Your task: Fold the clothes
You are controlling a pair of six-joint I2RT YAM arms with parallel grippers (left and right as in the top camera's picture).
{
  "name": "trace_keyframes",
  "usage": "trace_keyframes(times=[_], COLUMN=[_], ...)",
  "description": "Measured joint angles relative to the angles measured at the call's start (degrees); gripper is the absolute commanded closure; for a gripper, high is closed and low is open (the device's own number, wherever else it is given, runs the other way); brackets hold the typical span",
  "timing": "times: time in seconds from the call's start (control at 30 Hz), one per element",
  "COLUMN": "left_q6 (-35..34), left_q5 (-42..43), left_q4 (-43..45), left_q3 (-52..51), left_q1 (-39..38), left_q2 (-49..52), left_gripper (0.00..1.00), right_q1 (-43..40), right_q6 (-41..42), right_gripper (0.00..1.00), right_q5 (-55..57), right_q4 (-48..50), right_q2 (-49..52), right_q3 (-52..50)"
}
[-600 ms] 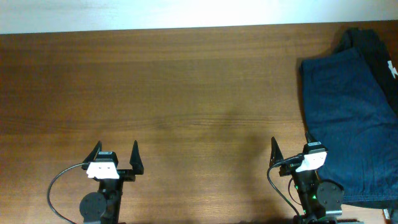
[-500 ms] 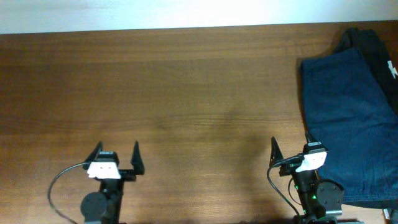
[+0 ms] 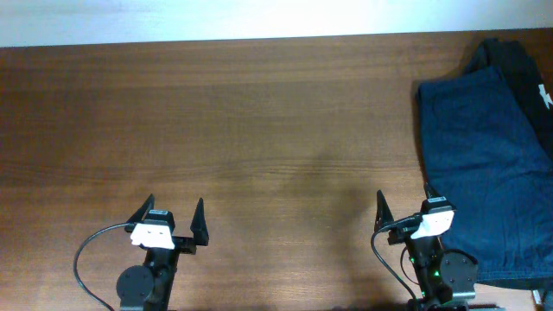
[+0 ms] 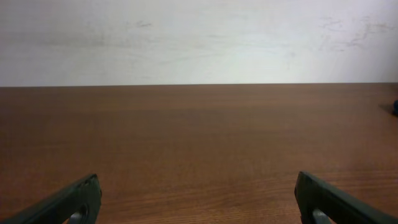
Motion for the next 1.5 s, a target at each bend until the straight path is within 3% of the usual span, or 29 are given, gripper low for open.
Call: trace_keyframes(times=[0.8, 0.87, 1.0, 1.17, 1.27, 1.4, 1.5], left_q6=[0.0, 0.0, 0.0, 0.0, 0.0, 0.0, 0.0], left_q5=[0.0, 0.0, 0.0, 0.0, 0.0, 0.0, 0.0], left_q4=[0.0, 0.0, 0.0, 0.0, 0.0, 0.0, -0.1], left_q3=[0.0, 0.0, 0.0, 0.0, 0.0, 0.0, 0.0], left_q1=[0.0, 0.0, 0.0, 0.0, 0.0, 0.0, 0.0], left_q2=[0.0, 0.0, 0.0, 0.0, 0.0, 0.0, 0.0], left_gripper=[0.01, 0.01, 0.01, 0.01, 0.01, 0.01, 0.01], right_q1=[0.0, 0.0, 0.0, 0.0, 0.0, 0.0, 0.0], right_q6=[0.0, 2.3, 19.5, 34.2, 35.7, 33.4, 27.3], right_gripper=[0.01, 0.01, 0.01, 0.01, 0.01, 0.01, 0.01], right_q5=[0.0, -2.9, -21.3, -29.1, -31.5, -28.1, -22.2], right_q4=[0.1, 3.5, 4.7, 9.0, 18.3, 18.7, 17.3], right_q2=[0.0, 0.2, 0.2, 0.3, 0.4, 0.4, 4.0], right_q3=[0.0, 0.0, 0.0, 0.0, 0.0, 1.0, 7.5])
